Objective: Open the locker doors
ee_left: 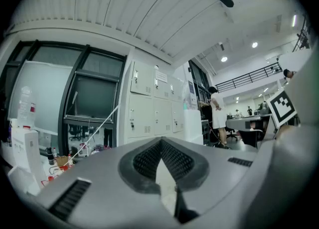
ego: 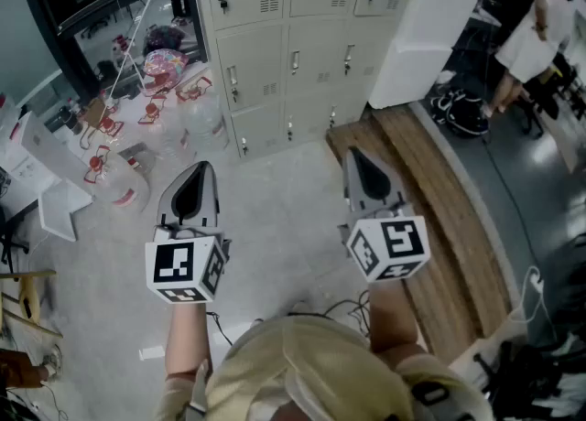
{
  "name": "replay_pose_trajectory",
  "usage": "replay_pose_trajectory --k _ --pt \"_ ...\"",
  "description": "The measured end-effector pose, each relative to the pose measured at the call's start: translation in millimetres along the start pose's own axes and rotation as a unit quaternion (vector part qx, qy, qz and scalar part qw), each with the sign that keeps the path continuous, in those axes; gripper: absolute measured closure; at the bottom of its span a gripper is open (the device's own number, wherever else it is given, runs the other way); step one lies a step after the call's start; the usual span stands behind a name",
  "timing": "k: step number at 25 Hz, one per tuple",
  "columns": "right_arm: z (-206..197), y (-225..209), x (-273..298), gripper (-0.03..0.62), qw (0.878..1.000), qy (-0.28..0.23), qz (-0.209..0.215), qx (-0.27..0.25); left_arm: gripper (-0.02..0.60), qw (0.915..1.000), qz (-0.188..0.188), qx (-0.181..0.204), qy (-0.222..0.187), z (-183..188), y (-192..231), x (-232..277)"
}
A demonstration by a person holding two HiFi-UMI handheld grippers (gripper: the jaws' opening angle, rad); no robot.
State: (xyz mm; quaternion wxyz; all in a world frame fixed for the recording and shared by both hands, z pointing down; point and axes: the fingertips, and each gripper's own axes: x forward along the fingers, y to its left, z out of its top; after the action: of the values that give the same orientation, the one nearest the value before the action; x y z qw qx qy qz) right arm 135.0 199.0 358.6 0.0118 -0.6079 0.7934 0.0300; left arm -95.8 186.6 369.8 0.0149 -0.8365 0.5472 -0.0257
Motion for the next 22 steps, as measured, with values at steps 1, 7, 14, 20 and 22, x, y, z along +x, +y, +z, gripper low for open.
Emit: replay_pose_trajectory --k 1,7,14,20,22 --pt "-1.7 -1.5 0.6 0.589 1.000 0.001 0.000 -0.001 0.578 1.0000 -0.004 -0.007 0.001 -1.5 -1.5 1.9" --pt "-10.0 -19.6 -1.0 0.589 1.000 0.005 -0.005 0.024 0.578 0.9997 -0.013 -0.020 0.004 -3.9 -13.2 11.0" --pt "-10.5 -36.1 -4.0 0.589 0.999 -0.007 0.012 0.035 0.578 0.9999 -0.007 -0.016 -0.003 -0.4 -26.8 16.6" --pt "-1.5 -63.9 -2.2 0.589 0.999 -0.031 -0.001 0.035 0.578 0.9999 0.003 -0.006 -0.007 6.0 -28.0 18.4" --pt "-0.5 -66.8 1.1 0.588 0.999 -0.028 0.007 0.046 0.578 0.9999 0.013 -0.001 -0.005 7.3 -23.6 19.6"
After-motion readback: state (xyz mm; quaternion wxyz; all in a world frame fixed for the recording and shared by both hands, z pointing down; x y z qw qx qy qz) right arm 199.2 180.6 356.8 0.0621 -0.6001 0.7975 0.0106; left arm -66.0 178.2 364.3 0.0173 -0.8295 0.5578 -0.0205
